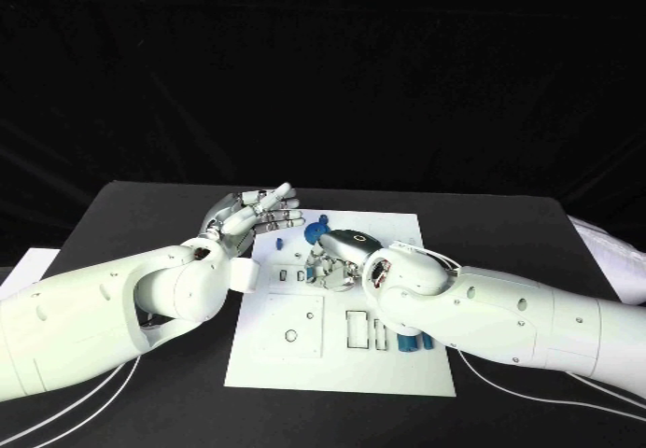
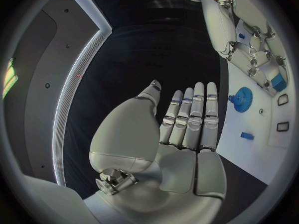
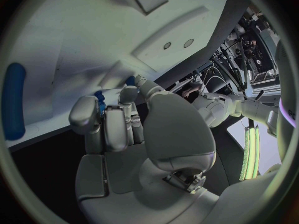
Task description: Assemble the parts on the task board
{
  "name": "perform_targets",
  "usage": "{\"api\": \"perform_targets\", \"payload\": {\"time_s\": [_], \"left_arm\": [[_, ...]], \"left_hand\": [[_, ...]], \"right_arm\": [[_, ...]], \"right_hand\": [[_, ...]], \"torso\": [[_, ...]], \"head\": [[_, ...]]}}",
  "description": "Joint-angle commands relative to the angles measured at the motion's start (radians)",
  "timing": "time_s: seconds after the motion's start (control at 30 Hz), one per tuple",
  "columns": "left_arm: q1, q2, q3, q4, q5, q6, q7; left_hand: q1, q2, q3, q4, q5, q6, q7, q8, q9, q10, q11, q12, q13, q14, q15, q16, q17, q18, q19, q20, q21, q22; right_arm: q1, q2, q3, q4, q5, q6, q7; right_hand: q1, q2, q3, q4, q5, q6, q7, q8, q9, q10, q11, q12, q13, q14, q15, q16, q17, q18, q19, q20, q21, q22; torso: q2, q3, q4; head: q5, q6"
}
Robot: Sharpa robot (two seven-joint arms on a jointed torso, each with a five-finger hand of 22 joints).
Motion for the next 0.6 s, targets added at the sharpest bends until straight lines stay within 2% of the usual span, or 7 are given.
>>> {"api": "perform_targets", "payload": {"time_s": [0.03,0.3,0.6], "left_arm": [[0.000,0.001,0.001,0.003,0.001,0.010,0.004],[0.000,0.003,0.001,0.003,0.003,0.011,0.004],[0.000,0.003,0.001,0.003,0.004,0.013,0.003]], "left_hand": [[-0.003,0.002,-0.002,-0.003,0.004,0.006,0.003,-0.005,-0.001,0.007,-0.001,-0.004,0.000,0.004,0.002,-0.006,0.001,0.012,0.005,0.000,-0.004,-0.001],[-0.004,0.001,-0.003,-0.004,0.004,0.006,0.004,-0.006,-0.001,0.008,-0.001,-0.005,0.000,0.004,0.003,-0.007,0.001,0.012,0.005,0.000,-0.005,-0.001],[-0.004,0.001,-0.003,-0.004,0.004,0.006,0.004,-0.006,-0.001,0.008,-0.001,-0.005,0.000,0.004,0.003,-0.007,0.001,0.012,0.005,0.000,-0.005,-0.001]], "right_arm": [[-0.004,0.001,-0.002,-0.004,-0.024,0.032,-0.021],[-0.004,0.004,-0.002,-0.006,-0.041,0.025,-0.041],[-0.005,0.005,-0.002,-0.008,-0.046,0.024,-0.042]], "right_hand": [[-0.003,-0.005,-0.001,-0.001,0.003,0.023,-0.005,0.002,0.000,-0.007,-0.004,-0.008,-0.004,0.043,-0.007,-0.006,-0.002,-0.006,-0.002,-0.002,-0.004,-0.005],[-0.008,-0.041,-0.012,-0.015,0.005,0.011,0.001,-0.006,-0.004,-0.031,0.000,-0.048,-0.033,0.041,-0.004,-0.012,-0.009,-0.005,-0.007,-0.001,-0.010,-0.013],[-0.022,-0.065,-0.027,-0.017,0.011,-0.004,0.009,-0.015,-0.007,-0.068,0.008,-0.123,-0.092,0.038,0.002,-0.024,-0.024,-0.002,-0.015,0.004,-0.018,-0.028]], "torso": [[0.000,0.0003,-0.0008],[0.000,0.0014,0.0004],[0.000,0.0010,-0.0012]], "head": [[0.000,0.000],[0.001,-0.001],[0.003,-0.003]]}}
